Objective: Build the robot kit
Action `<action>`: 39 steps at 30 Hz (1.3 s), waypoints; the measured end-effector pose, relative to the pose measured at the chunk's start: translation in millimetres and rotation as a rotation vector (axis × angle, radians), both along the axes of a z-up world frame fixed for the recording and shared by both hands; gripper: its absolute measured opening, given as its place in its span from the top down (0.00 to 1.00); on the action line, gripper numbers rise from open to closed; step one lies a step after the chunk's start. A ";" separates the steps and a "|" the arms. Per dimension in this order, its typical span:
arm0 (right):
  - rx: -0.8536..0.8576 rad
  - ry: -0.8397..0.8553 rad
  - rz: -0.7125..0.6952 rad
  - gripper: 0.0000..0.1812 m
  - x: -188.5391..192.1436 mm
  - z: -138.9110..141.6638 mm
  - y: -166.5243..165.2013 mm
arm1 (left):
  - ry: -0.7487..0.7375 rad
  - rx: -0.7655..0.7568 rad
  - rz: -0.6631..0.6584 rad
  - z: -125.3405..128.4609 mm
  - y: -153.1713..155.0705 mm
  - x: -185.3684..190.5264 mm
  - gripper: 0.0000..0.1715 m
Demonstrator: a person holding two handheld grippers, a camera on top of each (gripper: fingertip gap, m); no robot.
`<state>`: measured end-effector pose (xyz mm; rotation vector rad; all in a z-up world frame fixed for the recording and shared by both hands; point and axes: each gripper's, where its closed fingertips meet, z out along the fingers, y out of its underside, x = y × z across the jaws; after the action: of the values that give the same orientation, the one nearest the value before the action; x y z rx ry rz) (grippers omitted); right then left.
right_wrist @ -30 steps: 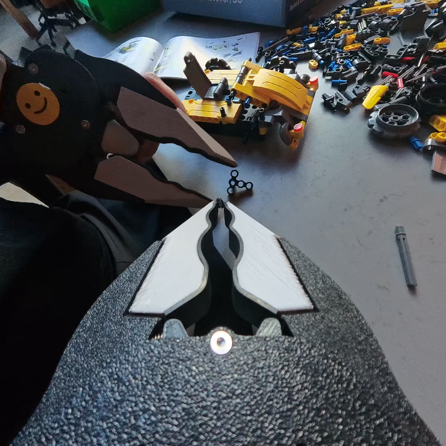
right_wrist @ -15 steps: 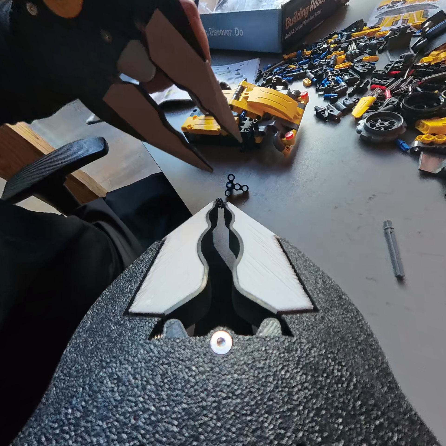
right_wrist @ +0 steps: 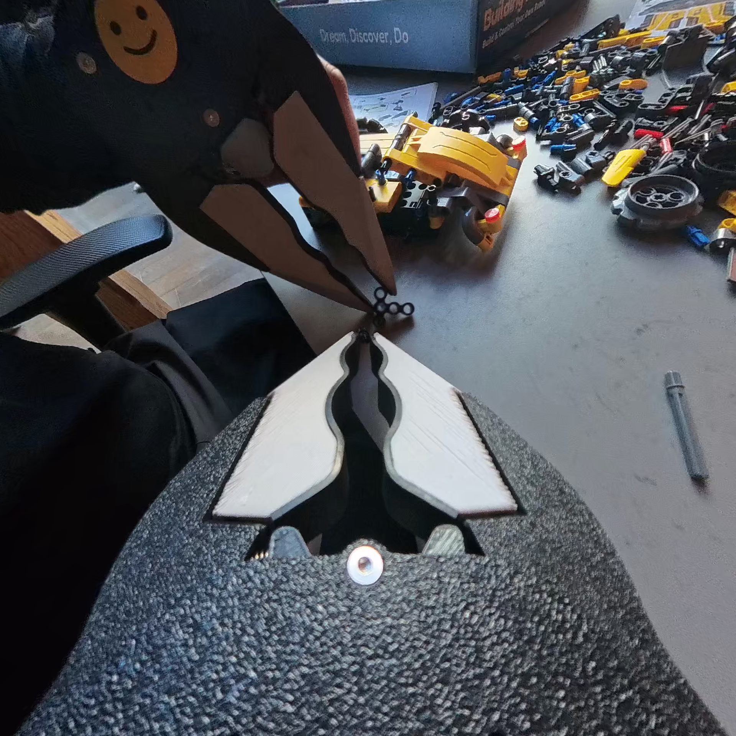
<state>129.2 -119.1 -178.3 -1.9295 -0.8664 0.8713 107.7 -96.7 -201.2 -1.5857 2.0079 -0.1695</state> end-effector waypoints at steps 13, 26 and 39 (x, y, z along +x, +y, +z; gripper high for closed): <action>0.022 -0.046 -0.035 0.97 4.7 -4.7 4.8 | -0.016 0.012 -0.004 3.8 -4.9 9.3 0.85; 0.002 -0.041 -0.018 0.97 3.0 -5.5 2.1 | -0.105 -0.001 0.040 2.5 -15.6 18.8 0.91; 0.048 -0.131 0.021 0.97 -0.9 -5.9 -8.5 | -0.103 -0.037 0.058 11.8 -25.0 3.8 0.90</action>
<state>128.3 -127.6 -184.2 -1.9552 -0.9774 0.7365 111.4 -121.7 -189.4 -1.6230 1.8880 -0.2622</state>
